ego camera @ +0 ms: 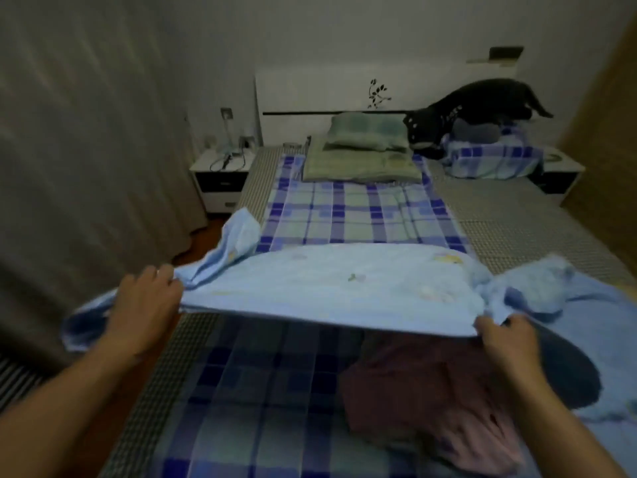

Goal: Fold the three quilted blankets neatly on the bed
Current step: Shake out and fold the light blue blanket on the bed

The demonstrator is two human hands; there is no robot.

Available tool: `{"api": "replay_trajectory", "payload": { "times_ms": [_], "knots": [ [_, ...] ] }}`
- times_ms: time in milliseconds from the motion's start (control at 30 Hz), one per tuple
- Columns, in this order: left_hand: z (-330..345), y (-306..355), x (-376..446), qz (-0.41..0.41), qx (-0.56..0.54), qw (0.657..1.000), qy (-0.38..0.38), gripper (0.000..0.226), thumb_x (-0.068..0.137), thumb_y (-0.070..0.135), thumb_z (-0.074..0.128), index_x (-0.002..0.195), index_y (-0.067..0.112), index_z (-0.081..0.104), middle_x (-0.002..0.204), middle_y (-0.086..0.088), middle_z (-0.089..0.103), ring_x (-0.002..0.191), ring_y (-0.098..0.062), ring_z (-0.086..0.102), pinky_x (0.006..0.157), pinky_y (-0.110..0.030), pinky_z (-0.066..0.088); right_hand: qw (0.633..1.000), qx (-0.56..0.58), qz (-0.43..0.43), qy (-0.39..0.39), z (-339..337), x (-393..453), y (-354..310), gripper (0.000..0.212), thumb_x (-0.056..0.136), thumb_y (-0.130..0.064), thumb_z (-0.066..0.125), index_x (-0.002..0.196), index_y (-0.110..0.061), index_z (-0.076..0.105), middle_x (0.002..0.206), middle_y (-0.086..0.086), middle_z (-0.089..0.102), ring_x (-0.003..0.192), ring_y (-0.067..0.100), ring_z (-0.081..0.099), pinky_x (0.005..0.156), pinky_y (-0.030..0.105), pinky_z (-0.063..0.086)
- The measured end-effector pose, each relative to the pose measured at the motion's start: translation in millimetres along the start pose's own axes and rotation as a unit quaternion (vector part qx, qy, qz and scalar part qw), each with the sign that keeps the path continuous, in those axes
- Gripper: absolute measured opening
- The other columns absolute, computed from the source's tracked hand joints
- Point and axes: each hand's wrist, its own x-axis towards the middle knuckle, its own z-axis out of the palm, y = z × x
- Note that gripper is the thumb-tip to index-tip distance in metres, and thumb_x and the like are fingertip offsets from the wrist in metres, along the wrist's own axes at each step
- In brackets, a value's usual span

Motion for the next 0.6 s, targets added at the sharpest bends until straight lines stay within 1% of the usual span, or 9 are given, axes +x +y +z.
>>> {"api": "replay_trajectory", "payload": {
  "times_ms": [100, 167, 233, 267, 333, 400, 467, 533, 600],
  "knots": [
    [76, 28, -73, -0.016, -0.016, 0.993, -0.117, 0.034, 0.063, 0.008, 0.083, 0.094, 0.009, 0.071, 0.097, -0.014, 0.056, 0.083, -0.035, 0.052, 0.060, -0.046, 0.046, 0.980, 0.043, 0.192, -0.033, 33, -33, 83, 0.020, 0.086, -0.003, 0.061, 0.100, 0.011, 0.059, 0.093, 0.023, 0.064, 0.082, 0.037, 0.062, 0.067, 0.042, 0.050],
    [108, 47, -105, -0.016, -0.050, 0.990, -0.128, 0.034, 0.055, -0.003, 0.083, 0.087, 0.002, 0.070, 0.091, -0.020, 0.056, 0.076, -0.039, 0.053, 0.054, -0.045, 0.046, 0.942, 0.097, 0.315, -0.059, 45, -45, 120, 0.018, 0.089, 0.001, 0.055, 0.106, 0.008, 0.057, 0.089, 0.022, 0.060, 0.071, 0.032, 0.058, 0.050, 0.037, 0.055],
    [131, 64, -132, -0.004, -0.077, 0.987, -0.139, 0.030, 0.058, -0.010, 0.075, 0.086, -0.002, 0.069, 0.091, -0.024, 0.058, 0.072, -0.040, 0.057, 0.053, -0.043, 0.050, 0.909, 0.130, 0.392, -0.057, 49, -51, 148, 0.029, 0.094, 0.004, 0.048, 0.123, 0.005, 0.053, 0.093, 0.022, 0.060, 0.072, 0.033, 0.057, 0.038, 0.035, 0.054],
    [139, 72, -144, 0.003, -0.089, 0.983, -0.158, 0.029, 0.059, -0.010, 0.072, 0.087, -0.003, 0.069, 0.091, -0.024, 0.058, 0.070, -0.039, 0.058, 0.052, -0.043, 0.052, 0.901, 0.132, 0.410, -0.052, 49, -54, 157, 0.036, 0.096, 0.006, 0.044, 0.131, 0.004, 0.049, 0.098, 0.022, 0.061, 0.074, 0.032, 0.058, 0.037, 0.036, 0.053],
    [146, 83, -160, -0.002, -0.112, 0.960, -0.258, 0.036, 0.059, -0.008, 0.077, 0.093, -0.002, 0.069, 0.097, -0.023, 0.059, 0.071, -0.040, 0.060, 0.055, -0.043, 0.055, 0.898, 0.116, 0.421, -0.046, 50, -54, 170, 0.043, 0.097, 0.009, 0.041, 0.139, 0.003, 0.043, 0.110, 0.024, 0.060, 0.076, 0.032, 0.058, 0.034, 0.036, 0.052],
    [159, 86, -167, -0.036, -0.159, 0.921, -0.353, 0.031, 0.078, 0.004, 0.073, 0.108, 0.007, 0.066, 0.113, -0.018, 0.059, 0.089, -0.037, 0.062, 0.072, -0.039, 0.055, 0.904, 0.087, 0.416, -0.036, 50, -56, 171, 0.045, 0.096, 0.010, 0.042, 0.140, 0.003, 0.041, 0.112, 0.024, 0.058, 0.075, 0.032, 0.057, 0.035, 0.039, 0.053],
    [170, 85, -166, -0.054, -0.220, 0.882, -0.413, 0.019, 0.092, 0.013, 0.060, 0.109, 0.018, 0.065, 0.124, -0.014, 0.059, 0.103, -0.030, 0.061, 0.084, -0.032, 0.049, 0.909, 0.087, 0.405, -0.038, 50, -56, 169, 0.045, 0.094, 0.012, 0.044, 0.138, 0.002, 0.044, 0.105, 0.022, 0.060, 0.078, 0.033, 0.059, 0.045, 0.042, 0.056],
    [166, 83, -150, -0.102, -0.324, 0.810, -0.478, 0.020, 0.095, 0.009, 0.055, 0.094, 0.022, 0.070, 0.125, -0.014, 0.065, 0.109, -0.029, 0.061, 0.088, -0.027, 0.046, 0.914, 0.089, 0.393, -0.053, 51, -57, 163, 0.044, 0.094, 0.010, 0.046, 0.138, 0.001, 0.045, 0.109, 0.023, 0.060, 0.083, 0.035, 0.059, 0.061, 0.046, 0.060],
    [151, 77, -121, -0.210, -0.386, 0.770, -0.463, 0.023, 0.097, 0.007, 0.053, 0.105, 0.012, 0.073, 0.128, -0.011, 0.064, 0.118, -0.031, 0.059, 0.096, -0.027, 0.044, 0.917, 0.097, 0.382, -0.064, 53, -60, 156, 0.041, 0.095, 0.008, 0.048, 0.135, 0.001, 0.047, 0.112, 0.023, 0.060, 0.086, 0.037, 0.059, 0.072, 0.050, 0.058]
  ]
}}
